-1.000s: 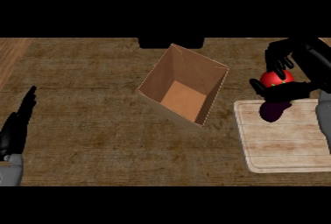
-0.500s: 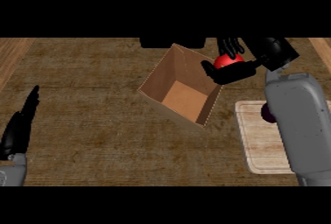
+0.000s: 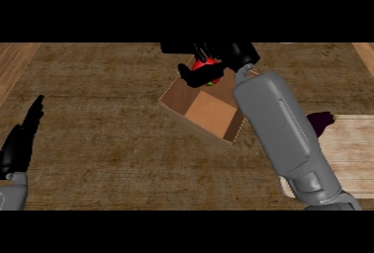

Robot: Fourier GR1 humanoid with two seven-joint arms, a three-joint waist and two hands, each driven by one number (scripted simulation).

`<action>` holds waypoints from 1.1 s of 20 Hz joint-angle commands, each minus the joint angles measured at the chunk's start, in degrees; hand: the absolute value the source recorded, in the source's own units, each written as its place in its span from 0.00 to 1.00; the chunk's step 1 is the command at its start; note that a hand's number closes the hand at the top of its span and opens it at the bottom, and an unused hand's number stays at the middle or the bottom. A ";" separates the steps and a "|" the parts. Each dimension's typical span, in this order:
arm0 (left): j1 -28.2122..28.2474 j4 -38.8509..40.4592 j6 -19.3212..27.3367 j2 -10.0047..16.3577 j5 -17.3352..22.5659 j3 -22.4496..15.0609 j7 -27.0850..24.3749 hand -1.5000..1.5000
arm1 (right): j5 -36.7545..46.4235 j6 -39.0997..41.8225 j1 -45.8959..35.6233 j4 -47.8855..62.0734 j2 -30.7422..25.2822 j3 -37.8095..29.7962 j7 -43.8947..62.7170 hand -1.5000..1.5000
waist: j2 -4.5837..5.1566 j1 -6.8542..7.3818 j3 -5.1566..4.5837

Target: Pick the tomato from the cutting board and place it in the cardboard box

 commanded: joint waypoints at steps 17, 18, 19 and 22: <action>0.49 -0.22 0.63 -1.88 -2.28 -1.27 -1.32 0.50 | -14.25 -20.80 -8.85 32.35 2.27 3.98 -12.10 0.00 | 0.42 1.68 0.03; -3.72 3.07 -0.15 -0.34 -1.13 0.73 -0.55 0.50 | -16.33 -20.57 -9.88 31.81 2.27 3.41 -12.76 0.00 | 0.48 1.30 0.01; -2.06 0.59 -0.82 -0.69 -0.90 0.07 0.35 0.50 | -16.42 -20.53 -11.32 32.40 2.27 0.79 -13.60 0.00 | 0.41 1.14 0.03; 0.68 -0.68 -0.78 -1.38 -1.02 -0.45 -1.04 0.50 | -20.45 -23.30 -11.43 31.23 2.27 -2.02 -14.66 0.00 | 0.20 1.20 0.04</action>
